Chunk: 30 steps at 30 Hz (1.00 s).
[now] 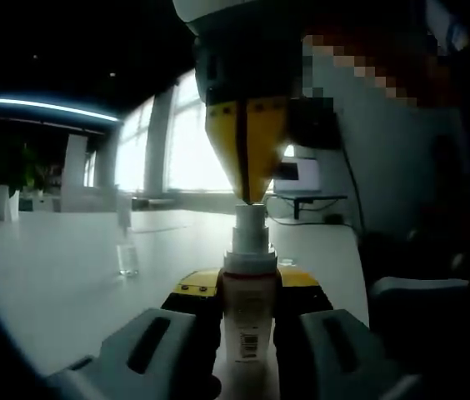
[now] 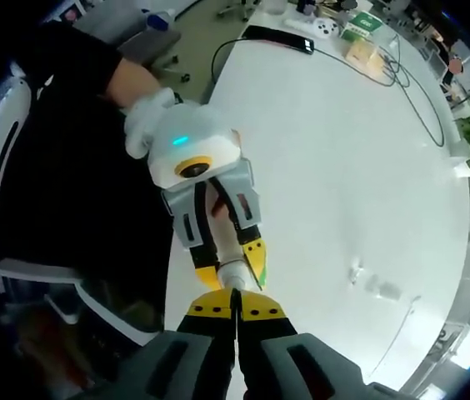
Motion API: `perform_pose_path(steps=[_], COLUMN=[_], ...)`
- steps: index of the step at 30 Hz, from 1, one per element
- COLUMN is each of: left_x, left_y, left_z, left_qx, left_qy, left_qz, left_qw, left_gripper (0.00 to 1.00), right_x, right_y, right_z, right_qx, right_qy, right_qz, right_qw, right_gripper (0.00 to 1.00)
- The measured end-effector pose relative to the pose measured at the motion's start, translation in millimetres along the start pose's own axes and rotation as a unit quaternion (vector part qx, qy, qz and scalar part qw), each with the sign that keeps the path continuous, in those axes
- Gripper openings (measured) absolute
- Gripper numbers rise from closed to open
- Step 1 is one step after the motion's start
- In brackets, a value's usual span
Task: Clamp pump bottle remove cover press pump head put on cover
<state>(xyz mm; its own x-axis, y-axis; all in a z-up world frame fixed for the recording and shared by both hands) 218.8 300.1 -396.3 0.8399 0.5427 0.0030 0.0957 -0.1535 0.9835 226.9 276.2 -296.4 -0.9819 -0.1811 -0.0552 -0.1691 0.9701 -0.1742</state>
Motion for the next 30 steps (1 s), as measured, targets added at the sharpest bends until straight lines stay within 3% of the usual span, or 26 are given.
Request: perform_pose_path(steps=[30], left_x=[-0.1], left_y=[-0.5], left_z=[0.5], left_qx=[0.0], left_qy=[0.0], left_qz=[0.001], left_qw=[1.0], left_gripper=[0.14], right_x=[0.4], right_y=[0.6], right_z=[0.1], right_qx=[0.008], right_qy=[-0.002], right_qz=[0.001], right_qw=[1.0], right_gripper=[0.0])
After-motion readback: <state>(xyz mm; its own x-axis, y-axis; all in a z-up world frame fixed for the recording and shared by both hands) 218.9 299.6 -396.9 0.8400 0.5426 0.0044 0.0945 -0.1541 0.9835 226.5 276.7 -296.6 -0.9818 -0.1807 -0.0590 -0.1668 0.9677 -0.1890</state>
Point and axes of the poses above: the point that each gripper's makers call its tool centre point, and the gripper's own axes: z roughly forward along the fingers, x roughly to its left, y roughly out of its top, the point moved 6 cm from there along -z, roughly backward along the fingers, and after that the axes turned 14 degrees about x, right-handed, at the moved point
